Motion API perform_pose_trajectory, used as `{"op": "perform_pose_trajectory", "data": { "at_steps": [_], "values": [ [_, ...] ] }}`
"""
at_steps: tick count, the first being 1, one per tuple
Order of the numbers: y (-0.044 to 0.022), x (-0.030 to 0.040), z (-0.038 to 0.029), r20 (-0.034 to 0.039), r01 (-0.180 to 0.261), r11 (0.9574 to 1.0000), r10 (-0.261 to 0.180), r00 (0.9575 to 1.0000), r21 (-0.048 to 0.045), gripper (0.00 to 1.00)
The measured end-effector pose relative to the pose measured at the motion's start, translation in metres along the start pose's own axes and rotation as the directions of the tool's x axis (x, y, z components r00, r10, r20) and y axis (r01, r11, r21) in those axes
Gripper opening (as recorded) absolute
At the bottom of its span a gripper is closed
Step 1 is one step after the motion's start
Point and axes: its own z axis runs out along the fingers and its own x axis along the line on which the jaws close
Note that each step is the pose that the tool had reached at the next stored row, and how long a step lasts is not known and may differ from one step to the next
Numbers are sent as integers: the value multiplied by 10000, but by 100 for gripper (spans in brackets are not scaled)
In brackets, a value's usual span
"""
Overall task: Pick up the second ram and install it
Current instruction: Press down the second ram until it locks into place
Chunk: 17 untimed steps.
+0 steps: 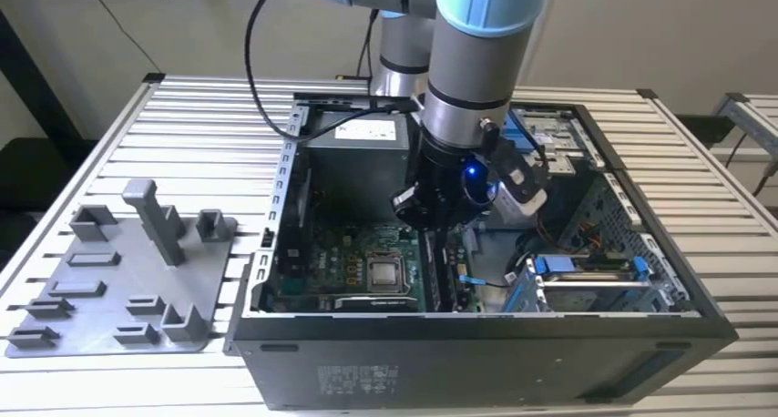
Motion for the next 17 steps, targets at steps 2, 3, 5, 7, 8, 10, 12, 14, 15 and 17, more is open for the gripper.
{"op": "perform_pose_trajectory", "data": {
  "at_steps": [2,3,5,7,8,10,12,14,15,17],
  "values": [
    [1,0,1,8,220,9998,-220,9998,-23,11],
    [1,0,1,9,365,9993,-364,9993,-26,11],
    [0,1,1,13,722,9974,-722,9974,-32,11],
    [0,1,1,20,1080,9941,-1080,9941,-38,11],
    [0,1,1,23,1258,9920,-1258,9921,-40,11],
    [1,1,1,27,1630,9866,-1630,9866,-47,11],
    [0,2,1,32,1984,9801,-1984,9801,-52,11],
    [1,2,1,37,2335,9723,-2335,9724,-58,11],
    [1,2,1,40,2503,9681,-2503,9682,-61,11],
    [1,2,1,45,2855,9584,-2855,9584,-66,11]
  ]
}}
